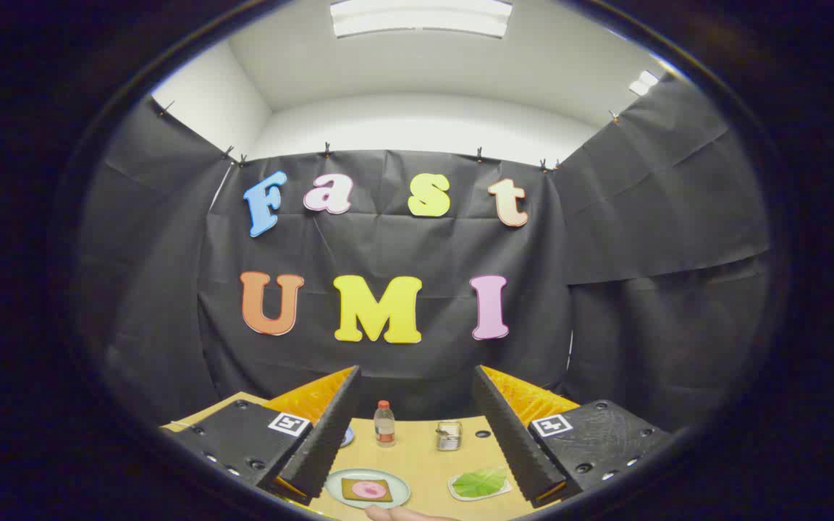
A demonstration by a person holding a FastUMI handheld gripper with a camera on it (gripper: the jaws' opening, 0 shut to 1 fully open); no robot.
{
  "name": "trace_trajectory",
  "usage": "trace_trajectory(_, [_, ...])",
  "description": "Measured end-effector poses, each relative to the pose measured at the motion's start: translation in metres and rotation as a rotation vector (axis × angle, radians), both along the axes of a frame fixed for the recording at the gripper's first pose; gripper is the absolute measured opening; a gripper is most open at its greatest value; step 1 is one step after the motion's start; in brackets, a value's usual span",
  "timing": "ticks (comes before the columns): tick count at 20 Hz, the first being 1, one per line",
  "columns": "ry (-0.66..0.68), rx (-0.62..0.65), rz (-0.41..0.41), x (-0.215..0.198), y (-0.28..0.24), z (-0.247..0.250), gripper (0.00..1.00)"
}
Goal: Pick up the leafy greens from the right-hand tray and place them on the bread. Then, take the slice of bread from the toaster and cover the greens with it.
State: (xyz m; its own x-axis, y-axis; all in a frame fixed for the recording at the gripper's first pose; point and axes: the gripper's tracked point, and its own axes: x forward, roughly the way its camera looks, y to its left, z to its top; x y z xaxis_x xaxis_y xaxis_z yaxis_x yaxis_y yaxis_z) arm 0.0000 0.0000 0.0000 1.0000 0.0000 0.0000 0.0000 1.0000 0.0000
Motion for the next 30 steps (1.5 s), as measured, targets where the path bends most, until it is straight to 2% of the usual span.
trace_trajectory(5, [0.019,-0.021,-0.016,0.0,-0.002,0.0,0.95])
trace_trajectory(20, [0.059,-0.004,-0.014,0.029,-0.079,-0.012,0.95])
trace_trajectory(26, [0.112,-0.008,-0.004,0.055,-0.118,-0.04,0.95])
trace_trajectory(30, [0.15,-0.026,0.006,0.084,-0.15,-0.077,0.95])
